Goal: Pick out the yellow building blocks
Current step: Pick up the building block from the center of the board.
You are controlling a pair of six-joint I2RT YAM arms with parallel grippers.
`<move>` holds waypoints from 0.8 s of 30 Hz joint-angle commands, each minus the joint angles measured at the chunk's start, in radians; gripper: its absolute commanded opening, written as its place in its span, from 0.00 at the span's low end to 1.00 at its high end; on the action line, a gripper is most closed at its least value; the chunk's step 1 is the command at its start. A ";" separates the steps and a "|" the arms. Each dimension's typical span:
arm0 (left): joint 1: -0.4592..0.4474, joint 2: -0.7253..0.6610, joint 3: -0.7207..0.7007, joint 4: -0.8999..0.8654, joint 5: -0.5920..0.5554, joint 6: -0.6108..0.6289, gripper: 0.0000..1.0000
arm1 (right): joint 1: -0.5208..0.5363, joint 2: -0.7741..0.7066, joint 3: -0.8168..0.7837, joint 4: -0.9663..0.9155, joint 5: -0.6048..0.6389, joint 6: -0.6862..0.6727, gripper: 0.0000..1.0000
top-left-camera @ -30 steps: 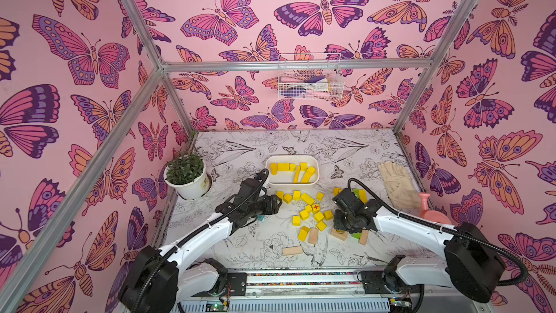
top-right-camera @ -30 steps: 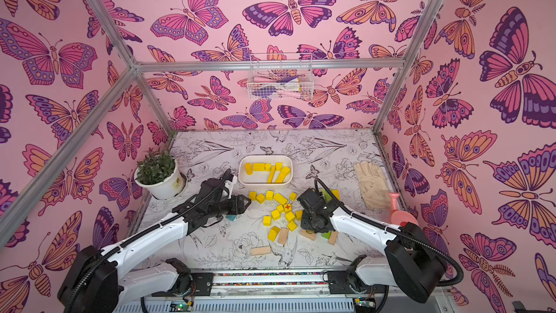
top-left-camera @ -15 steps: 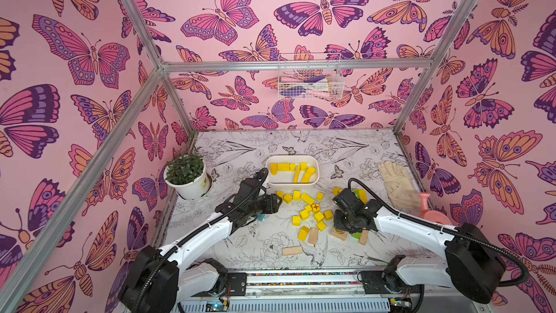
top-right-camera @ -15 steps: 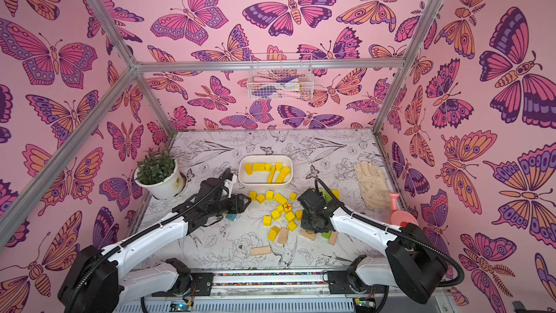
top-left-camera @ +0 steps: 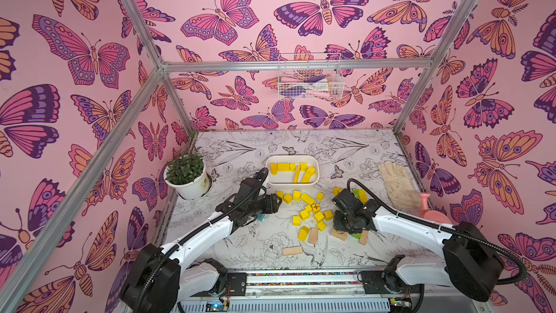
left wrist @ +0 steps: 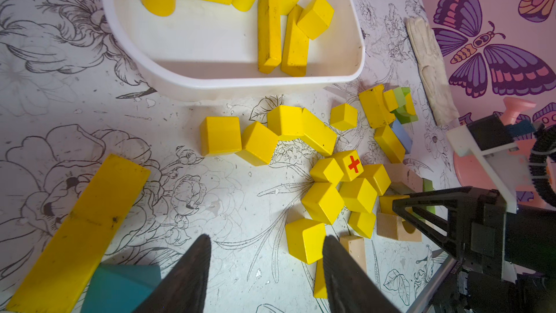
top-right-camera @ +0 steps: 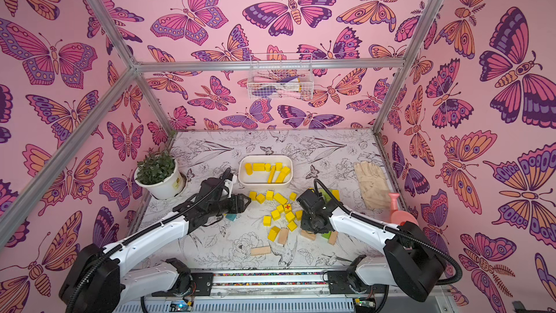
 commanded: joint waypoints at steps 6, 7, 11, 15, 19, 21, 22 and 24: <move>0.009 0.005 -0.011 0.009 0.011 -0.004 0.60 | 0.007 -0.004 0.013 -0.025 0.019 0.005 0.32; 0.009 0.003 -0.011 0.009 0.011 -0.003 0.60 | 0.008 -0.010 0.009 -0.023 0.018 0.006 0.31; 0.010 0.000 -0.014 0.009 0.010 -0.004 0.60 | 0.008 -0.043 -0.010 -0.011 0.018 0.009 0.29; 0.011 -0.001 -0.015 0.008 0.008 -0.003 0.60 | 0.008 -0.085 -0.030 0.022 -0.006 -0.005 0.28; 0.013 -0.001 -0.015 0.004 0.007 -0.005 0.60 | 0.008 -0.117 -0.023 0.042 -0.031 -0.032 0.27; 0.013 -0.004 -0.017 0.004 0.006 -0.007 0.60 | 0.008 -0.117 0.002 0.046 -0.035 -0.057 0.26; 0.013 -0.006 -0.019 0.004 0.005 -0.008 0.60 | 0.009 -0.113 0.018 0.042 -0.032 -0.067 0.26; 0.015 -0.007 -0.022 0.004 0.005 -0.011 0.60 | 0.009 -0.091 0.070 0.020 -0.019 -0.094 0.26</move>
